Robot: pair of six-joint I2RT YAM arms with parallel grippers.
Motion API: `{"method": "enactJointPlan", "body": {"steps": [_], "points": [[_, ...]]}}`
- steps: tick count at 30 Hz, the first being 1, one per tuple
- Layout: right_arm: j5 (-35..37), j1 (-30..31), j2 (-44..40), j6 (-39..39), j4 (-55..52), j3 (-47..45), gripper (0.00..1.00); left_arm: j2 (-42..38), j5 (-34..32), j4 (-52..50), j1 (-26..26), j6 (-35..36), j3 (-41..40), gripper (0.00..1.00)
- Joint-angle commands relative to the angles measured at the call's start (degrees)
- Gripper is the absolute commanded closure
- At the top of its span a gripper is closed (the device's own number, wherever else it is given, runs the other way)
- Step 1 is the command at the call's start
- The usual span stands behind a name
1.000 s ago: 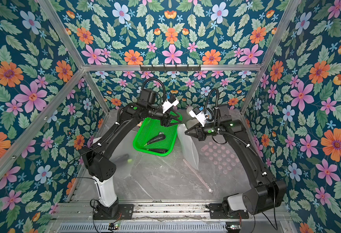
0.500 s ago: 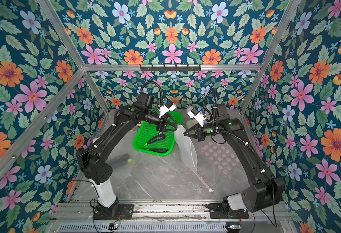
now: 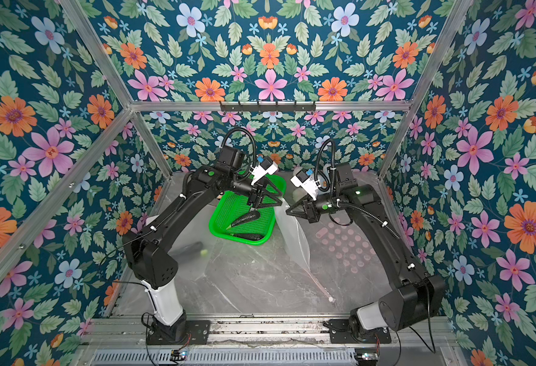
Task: Place the eggplant in a zip-top bag and seal the zipper
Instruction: Adjust the zipper food storage bag at the center of the board.
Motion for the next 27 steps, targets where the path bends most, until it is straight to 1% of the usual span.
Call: {"method": "enactJointPlan", "body": {"steps": [1,5,10,13,14,16,18,20,22,23,24,27], "points": [[-0.1,0.1,-0.1,-1.2,-0.3,0.2,1.00,0.1,2.7,-3.1,0.1,3.2,0.1,0.41],[0.9,0.1,-0.1,-0.8,0.6,-0.3,1.00,-0.2,3.6,-3.2,-0.2,3.3,-0.5,0.48],[3.2,0.1,0.3,0.1,1.3,-0.3,1.00,-0.3,3.3,-4.0,-0.3,3.9,-0.8,0.66],[3.8,0.0,0.4,0.4,1.7,-0.6,1.00,-0.4,3.3,-3.9,-0.3,3.9,-0.8,0.69],[4.2,0.1,0.5,0.6,2.0,-0.9,1.00,-0.5,3.2,-3.7,-0.4,3.8,-0.9,0.72],[5.8,0.1,0.6,1.1,2.4,-1.2,0.99,-0.6,2.8,-3.1,-0.4,3.4,-0.9,0.80],[7.7,0.1,0.5,1.6,2.9,-1.5,0.95,-1.1,2.0,-1.8,-0.4,2.6,-1.6,0.91],[8.1,0.1,0.4,1.9,3.2,-1.7,0.91,-1.8,0.9,0.3,-0.4,1.2,-2.8,0.99],[7.4,0.1,0.0,2.1,3.7,-1.9,0.85,-2.6,-0.7,2.9,-0.3,-0.2,-4.0,1.00],[6.8,0.1,-0.3,2.1,3.9,-2.0,0.80,-3.0,-1.9,4.2,-0.4,-0.9,-4.7,1.00],[6.7,0.1,-0.6,2.4,4.3,-2.2,0.71,-3.5,-3.7,5.5,-0.4,-1.6,-5.4,1.00],[6.3,-0.2,-2.0,3.8,6.6,-3.0,0.59,-5.1,-9.8,10.0,-0.5,-3.3,-8.4,1.00]]}}
